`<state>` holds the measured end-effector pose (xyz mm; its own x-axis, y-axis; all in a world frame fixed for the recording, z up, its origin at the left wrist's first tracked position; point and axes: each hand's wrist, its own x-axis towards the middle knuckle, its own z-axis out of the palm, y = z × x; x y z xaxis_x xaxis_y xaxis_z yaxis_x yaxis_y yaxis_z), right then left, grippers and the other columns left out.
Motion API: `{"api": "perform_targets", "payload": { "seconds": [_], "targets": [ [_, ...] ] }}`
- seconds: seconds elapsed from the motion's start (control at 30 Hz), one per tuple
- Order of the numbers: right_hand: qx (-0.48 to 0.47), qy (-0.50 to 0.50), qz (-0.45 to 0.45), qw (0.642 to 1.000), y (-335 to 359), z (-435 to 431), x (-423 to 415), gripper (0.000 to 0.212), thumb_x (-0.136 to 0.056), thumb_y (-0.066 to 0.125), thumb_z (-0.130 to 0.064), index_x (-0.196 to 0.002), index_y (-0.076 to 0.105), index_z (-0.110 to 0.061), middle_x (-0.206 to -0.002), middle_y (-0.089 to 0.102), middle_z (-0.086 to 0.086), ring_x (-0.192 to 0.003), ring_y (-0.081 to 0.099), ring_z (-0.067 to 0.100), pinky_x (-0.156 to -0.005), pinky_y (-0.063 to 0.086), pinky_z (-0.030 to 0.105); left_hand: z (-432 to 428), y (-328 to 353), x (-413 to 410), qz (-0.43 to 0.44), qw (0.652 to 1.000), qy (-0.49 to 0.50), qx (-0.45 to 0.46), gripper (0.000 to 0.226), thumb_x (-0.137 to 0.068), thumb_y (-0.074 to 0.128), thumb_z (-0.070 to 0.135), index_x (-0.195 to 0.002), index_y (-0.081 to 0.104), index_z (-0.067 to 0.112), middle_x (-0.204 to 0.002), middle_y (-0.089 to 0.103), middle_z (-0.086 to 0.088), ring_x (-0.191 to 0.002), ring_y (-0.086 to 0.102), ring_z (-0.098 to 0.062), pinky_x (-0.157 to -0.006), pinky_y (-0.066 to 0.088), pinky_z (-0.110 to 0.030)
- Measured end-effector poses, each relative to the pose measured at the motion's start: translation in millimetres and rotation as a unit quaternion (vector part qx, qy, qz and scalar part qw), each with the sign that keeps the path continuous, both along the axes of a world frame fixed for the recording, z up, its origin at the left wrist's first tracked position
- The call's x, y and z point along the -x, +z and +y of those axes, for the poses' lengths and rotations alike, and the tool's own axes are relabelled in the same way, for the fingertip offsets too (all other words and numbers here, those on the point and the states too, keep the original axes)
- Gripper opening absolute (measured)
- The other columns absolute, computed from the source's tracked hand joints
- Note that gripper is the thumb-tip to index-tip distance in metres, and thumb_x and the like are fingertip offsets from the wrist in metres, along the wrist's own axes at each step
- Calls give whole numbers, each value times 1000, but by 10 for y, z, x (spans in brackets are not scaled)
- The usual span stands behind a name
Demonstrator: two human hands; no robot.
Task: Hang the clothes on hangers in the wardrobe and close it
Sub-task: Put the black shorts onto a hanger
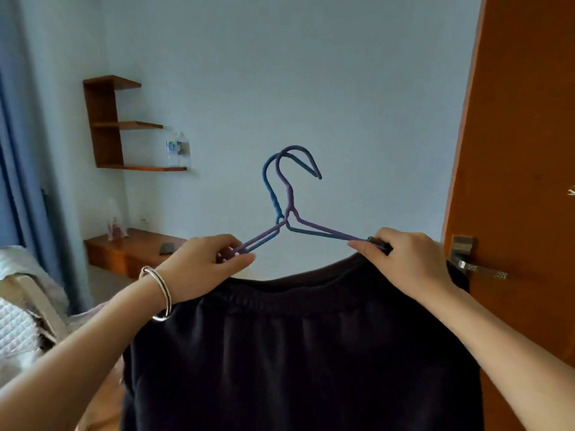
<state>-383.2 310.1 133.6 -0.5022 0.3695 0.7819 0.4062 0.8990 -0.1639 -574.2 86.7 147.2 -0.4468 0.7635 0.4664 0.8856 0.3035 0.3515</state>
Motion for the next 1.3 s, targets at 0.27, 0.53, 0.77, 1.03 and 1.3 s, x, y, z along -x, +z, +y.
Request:
{"api": "perform_targets", "payload": {
  "seconds": [0.27, 0.53, 0.77, 1.03, 1.3],
  "targets": [
    [-65, 105, -22, 992, 41, 1109, 1076, 74, -76, 24, -79, -56, 64, -20, -36, 48, -9, -32, 42, 11, -37, 27, 14, 684, -334, 818, -235, 970, 42, 44, 66, -49, 40, 90, -80, 65, 38, -65, 59, 18, -64, 50, -3, -61, 39, -10],
    [-48, 253, -56, 965, -214, 995, 2150, 58, -73, 44, -69, -62, 63, -16, -39, 30, -20, -37, 31, -6, -41, 20, 12, 257, -657, 1130, -298, 946, 130, 3, 55, -56, 54, 80, -60, 62, 25, -50, 48, 12, -46, 41, 2, -53, 34, -15],
    [-109, 370, -68, 920, -423, 495, 3243, 63, -84, 25, -69, -76, 64, -20, -54, 64, -6, -41, 56, 11, -40, 25, 6, -390, -871, 1567, -363, 897, 219, -126, 30, -69, 71, 41, -58, 54, 19, -59, 48, 1, -56, 42, -14, -54, 32, -21],
    [-172, 453, -70, 872, -255, -635, 4799, 39, -87, 39, -49, -94, 66, -22, -74, 72, -5, -58, 68, 19, -45, 49, 22, -1364, -682, 2403, -270, 877, 347, -192, 31, -74, 68, 42, -55, 55, 20, -56, 43, 0, -48, 37, -10, -50, 29, -24],
    [-80, 624, -142, 764, -495, -2139, 6025, 33, -87, 58, -15, -120, 58, -22, -93, 69, -4, -86, 65, 20, -81, 47, 29, -2368, -749, 2895, -123, 835, 518, -139, 38, -75, 65, 51, -55, 51, 21, -53, 42, 6, -49, 38, -9, -55, 32, -23]
  ]
}}
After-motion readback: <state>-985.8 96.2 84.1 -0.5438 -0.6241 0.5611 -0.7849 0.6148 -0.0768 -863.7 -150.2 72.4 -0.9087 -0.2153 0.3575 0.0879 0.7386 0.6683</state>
